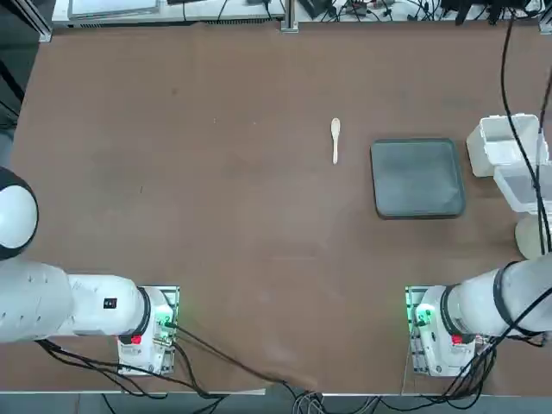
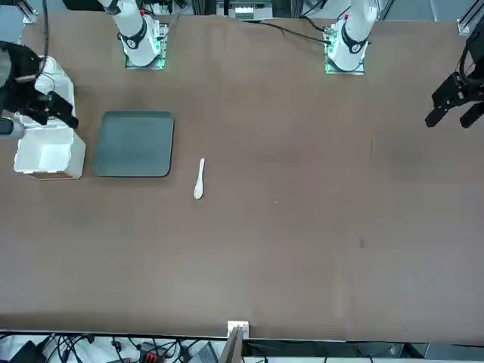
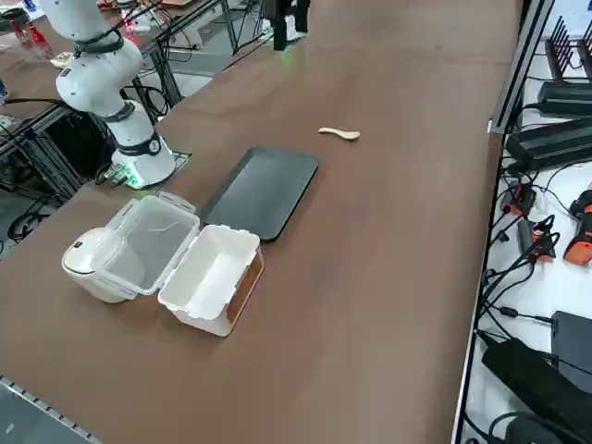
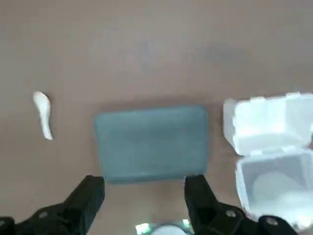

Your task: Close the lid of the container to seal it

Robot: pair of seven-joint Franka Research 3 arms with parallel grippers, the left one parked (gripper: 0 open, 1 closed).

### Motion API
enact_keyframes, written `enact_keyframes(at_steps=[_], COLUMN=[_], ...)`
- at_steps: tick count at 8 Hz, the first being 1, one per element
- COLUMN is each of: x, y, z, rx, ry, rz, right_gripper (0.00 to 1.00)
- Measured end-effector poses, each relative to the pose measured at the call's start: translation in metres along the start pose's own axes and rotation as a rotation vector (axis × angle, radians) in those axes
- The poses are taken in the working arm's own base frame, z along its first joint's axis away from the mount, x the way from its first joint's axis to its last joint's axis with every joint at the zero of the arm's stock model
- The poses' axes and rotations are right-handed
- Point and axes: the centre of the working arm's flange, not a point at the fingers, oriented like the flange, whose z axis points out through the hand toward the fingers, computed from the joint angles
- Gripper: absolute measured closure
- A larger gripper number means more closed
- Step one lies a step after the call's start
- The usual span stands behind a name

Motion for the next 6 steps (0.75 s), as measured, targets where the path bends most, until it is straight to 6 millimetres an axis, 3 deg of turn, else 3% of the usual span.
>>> enact_keyframes(at_steps=[3,4,6], x=[-0.009,-0.016,-0.033], y=[-0.017,-0.019,-0.018], z=[0.075,0.110,0.199], rx=[-0.165,-0.249,-0.360], ry=[-0.122,-0.145,-0.217], rz=[0.080,0.118,0.181], right_gripper=[0.00,0.00,0.04])
